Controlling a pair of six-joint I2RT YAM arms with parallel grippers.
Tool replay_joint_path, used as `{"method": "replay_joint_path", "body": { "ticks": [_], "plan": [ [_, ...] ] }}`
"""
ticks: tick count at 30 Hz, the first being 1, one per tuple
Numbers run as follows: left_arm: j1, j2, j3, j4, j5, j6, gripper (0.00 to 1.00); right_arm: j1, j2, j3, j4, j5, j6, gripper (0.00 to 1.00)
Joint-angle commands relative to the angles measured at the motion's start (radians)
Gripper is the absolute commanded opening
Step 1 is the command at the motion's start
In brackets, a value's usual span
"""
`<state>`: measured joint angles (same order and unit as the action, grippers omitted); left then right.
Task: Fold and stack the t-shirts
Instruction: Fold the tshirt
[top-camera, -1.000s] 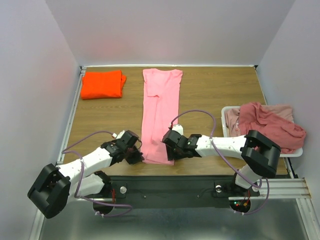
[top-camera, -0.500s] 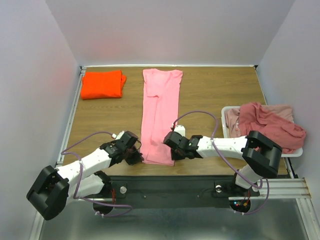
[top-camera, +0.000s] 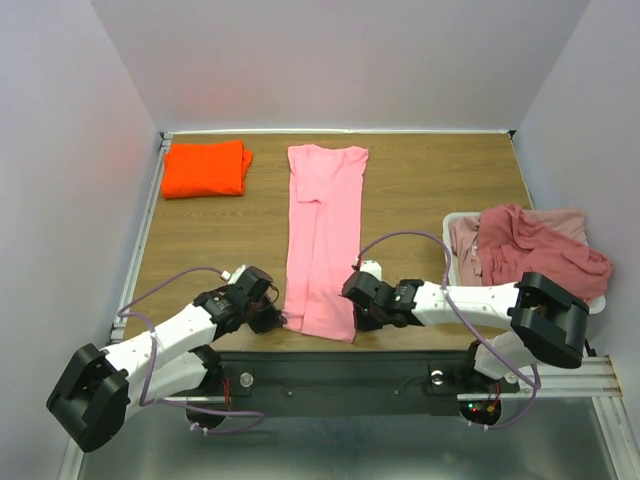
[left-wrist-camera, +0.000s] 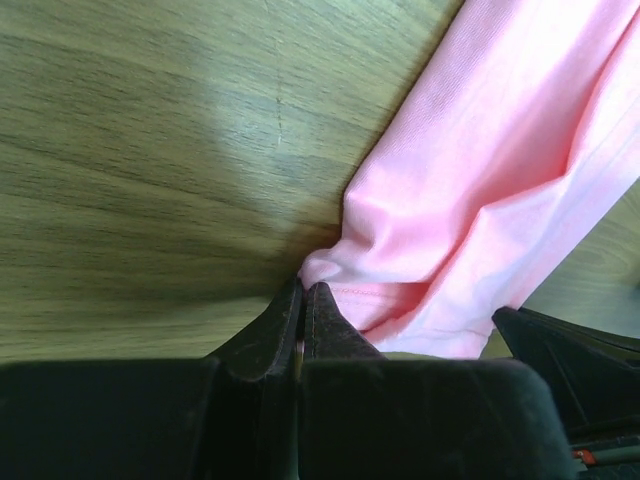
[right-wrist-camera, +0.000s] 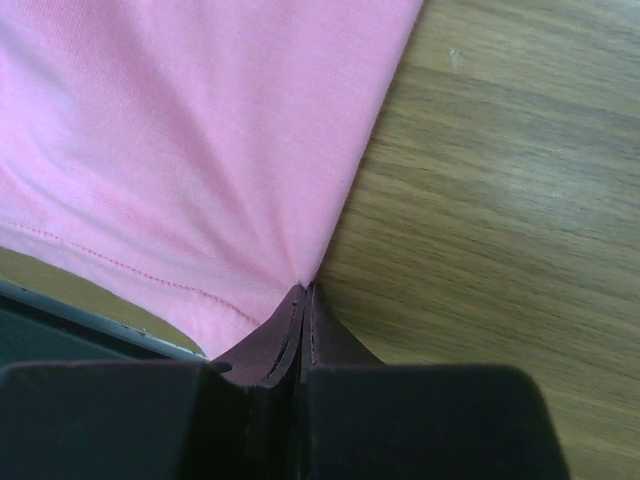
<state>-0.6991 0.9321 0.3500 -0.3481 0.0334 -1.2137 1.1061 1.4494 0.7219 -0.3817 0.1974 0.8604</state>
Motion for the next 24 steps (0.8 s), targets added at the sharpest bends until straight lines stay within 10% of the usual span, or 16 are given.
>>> {"method": "replay_joint_path", "body": {
  "ticks": [1, 7, 24],
  "plan": [
    [0.000, -0.026, -0.022, -0.032, -0.026, 0.003, 0.00, 0.009, -0.027, -0.009, -0.052, -0.007, -0.011, 0.02],
    [-0.003, -0.044, -0.039, -0.037, 0.008, 0.008, 0.00, 0.009, -0.043, 0.027, -0.071, -0.021, -0.047, 0.36],
    [-0.062, -0.119, -0.083, -0.031, 0.042, -0.072, 0.00, 0.120, 0.074, 0.182, -0.108, 0.057, -0.061, 0.40]
  ]
}}
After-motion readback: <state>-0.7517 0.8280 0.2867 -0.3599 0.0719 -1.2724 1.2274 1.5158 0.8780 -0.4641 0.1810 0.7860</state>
